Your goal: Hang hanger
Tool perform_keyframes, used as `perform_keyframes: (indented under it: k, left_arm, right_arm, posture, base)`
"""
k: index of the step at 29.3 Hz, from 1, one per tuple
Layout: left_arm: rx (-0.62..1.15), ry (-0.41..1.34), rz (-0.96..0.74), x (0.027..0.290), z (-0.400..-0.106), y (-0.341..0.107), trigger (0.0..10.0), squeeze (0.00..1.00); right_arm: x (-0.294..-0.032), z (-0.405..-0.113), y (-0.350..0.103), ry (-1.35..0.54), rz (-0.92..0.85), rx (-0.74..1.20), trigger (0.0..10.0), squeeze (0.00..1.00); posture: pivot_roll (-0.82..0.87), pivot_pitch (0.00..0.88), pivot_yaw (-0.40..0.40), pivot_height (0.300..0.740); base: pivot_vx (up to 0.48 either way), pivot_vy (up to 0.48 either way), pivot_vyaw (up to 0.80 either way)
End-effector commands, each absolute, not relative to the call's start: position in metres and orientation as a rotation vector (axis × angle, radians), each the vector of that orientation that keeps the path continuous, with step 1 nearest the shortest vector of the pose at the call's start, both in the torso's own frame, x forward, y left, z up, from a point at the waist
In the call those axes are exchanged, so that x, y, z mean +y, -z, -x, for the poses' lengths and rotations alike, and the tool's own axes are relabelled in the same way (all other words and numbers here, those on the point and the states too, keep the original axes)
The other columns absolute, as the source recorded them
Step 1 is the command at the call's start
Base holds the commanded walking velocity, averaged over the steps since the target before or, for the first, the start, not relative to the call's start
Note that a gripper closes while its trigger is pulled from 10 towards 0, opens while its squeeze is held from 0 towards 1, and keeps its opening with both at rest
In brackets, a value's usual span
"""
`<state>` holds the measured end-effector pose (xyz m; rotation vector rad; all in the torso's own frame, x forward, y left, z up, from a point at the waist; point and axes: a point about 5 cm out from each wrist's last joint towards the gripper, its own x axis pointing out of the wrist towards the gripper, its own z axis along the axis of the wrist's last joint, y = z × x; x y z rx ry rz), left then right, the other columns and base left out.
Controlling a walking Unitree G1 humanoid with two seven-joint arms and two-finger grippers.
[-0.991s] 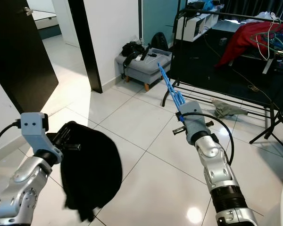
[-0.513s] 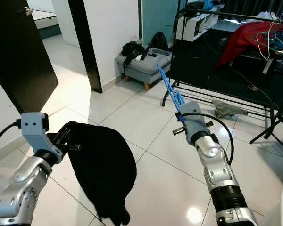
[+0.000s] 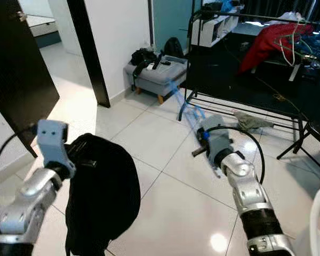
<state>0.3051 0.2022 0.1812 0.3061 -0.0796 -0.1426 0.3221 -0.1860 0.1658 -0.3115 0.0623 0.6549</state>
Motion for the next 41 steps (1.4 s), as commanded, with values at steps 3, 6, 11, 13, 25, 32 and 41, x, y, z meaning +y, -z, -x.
perform_keyframes:
  k: [3,6,11,13,25,32,41]
  left_arm:
    - [-0.107,0.141,-0.550,0.205,-0.316,-0.203,10.0,0.00]
    - [-0.109,0.121,-0.694,0.208,-0.325,-0.214,10.0,0.00]
    - [-0.125,0.104,-0.678,0.202,-0.332,-0.220,10.0,0.00]
    - [-0.129,0.110,-0.657,0.198,-0.333,-0.220,10.0,0.00]
    - [-0.177,0.183,-0.549,0.173,-0.329,-0.224,10.0,0.00]
    - [-0.178,0.187,-0.548,0.171,-0.329,-0.224,10.0,0.00]
    - [-0.218,0.192,-0.481,0.164,-0.327,-0.228,10.0,0.00]
  right_arm:
    - [-0.195,-0.302,-0.190,-0.864,0.324,0.084,10.0,0.00]
    - [-0.210,-0.271,-0.199,-1.044,0.431,0.208,10.0,0.00]
    - [-0.218,-0.248,-0.207,-1.134,0.510,0.299,10.0,0.00]
    - [-0.212,-0.244,-0.208,-1.170,0.509,0.304,10.0,0.00]
    - [-0.175,-0.277,-0.203,-1.023,0.491,0.192,10.0,0.00]
    - [-0.173,-0.279,-0.203,-1.010,0.497,0.199,10.0,0.00]
    - [-0.171,-0.282,-0.200,-0.995,0.457,0.237,10.0,0.00]
  posture:
    - [-0.03,0.000,0.036,0.740]
    - [-0.04,0.000,0.044,0.740]
    - [-0.07,0.000,0.060,0.740]
    - [-0.07,0.000,0.062,0.740]
    - [-0.05,0.000,0.056,0.740]
    - [-0.05,0.000,0.054,0.740]
    - [-0.04,0.000,0.040,0.740]
  base:
    - [0.000,0.000,0.00]
    - [0.000,0.000,0.00]
    - [0.000,0.000,0.00]
    - [0.000,0.000,0.00]
    - [0.000,0.000,0.00]
    - [0.000,0.000,0.00]
    - [0.000,0.000,0.00]
